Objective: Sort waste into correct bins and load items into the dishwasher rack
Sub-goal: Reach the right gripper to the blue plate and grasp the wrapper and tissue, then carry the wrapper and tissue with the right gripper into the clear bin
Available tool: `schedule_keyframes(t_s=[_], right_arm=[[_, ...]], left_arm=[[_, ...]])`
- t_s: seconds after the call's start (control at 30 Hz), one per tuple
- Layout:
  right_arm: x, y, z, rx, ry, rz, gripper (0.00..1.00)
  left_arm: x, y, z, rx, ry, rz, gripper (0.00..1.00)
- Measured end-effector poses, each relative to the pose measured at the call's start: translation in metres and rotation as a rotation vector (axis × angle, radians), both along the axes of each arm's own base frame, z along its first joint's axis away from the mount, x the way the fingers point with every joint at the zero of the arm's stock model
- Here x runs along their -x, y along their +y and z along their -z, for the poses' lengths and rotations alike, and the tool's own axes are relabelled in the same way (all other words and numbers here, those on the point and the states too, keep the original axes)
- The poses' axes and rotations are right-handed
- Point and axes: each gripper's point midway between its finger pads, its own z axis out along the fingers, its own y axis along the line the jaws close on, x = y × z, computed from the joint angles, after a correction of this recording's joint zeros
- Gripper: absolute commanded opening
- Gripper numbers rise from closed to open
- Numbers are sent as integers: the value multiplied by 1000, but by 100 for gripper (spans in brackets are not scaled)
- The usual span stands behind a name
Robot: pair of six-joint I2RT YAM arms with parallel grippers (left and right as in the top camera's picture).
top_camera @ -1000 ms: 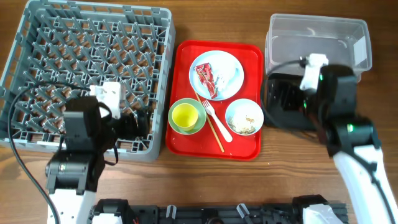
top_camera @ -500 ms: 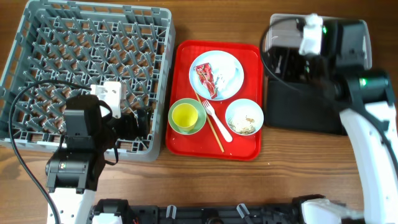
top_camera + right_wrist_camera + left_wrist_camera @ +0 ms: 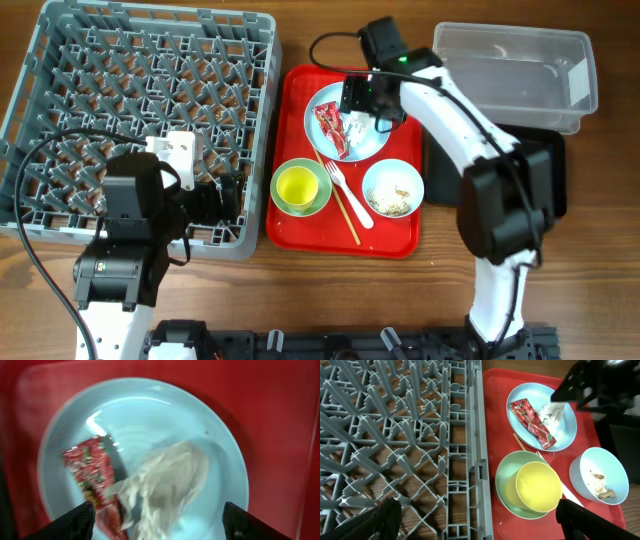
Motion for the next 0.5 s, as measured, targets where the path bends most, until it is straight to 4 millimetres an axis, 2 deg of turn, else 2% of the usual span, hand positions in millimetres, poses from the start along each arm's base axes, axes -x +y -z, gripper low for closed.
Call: schedule_keyframes(t_s=[0.03,0.13,0.2,0.23,0.27,0.37,0.4,0.47,0.5], right_arm=[[0,-1,9,3,17,24,72],[2,-3,29,9,61,81,42],[5,-4,42,13,91,119,18],[6,-4,44,15,96,125,14],[6,-5,44,14,98,133,4],[9,-7,43,22,110,130,4],[11,-11,37,26,112,130,4],[5,-20,15,19,69,135,5],[-1,-29,-8,13,20,144,6]], left_arm=[[0,0,0,0,0,0,100],[0,0,0,0,0,0,100],[0,0,0,0,0,0,100],[0,0,0,0,0,0,100],[0,0,0,0,1,0,100],[0,0,0,2,2,-1,100],[0,0,0,2,2,-1,100],[0,0,0,1,3,-2,100],[1,0,1,2,4,-1,100]])
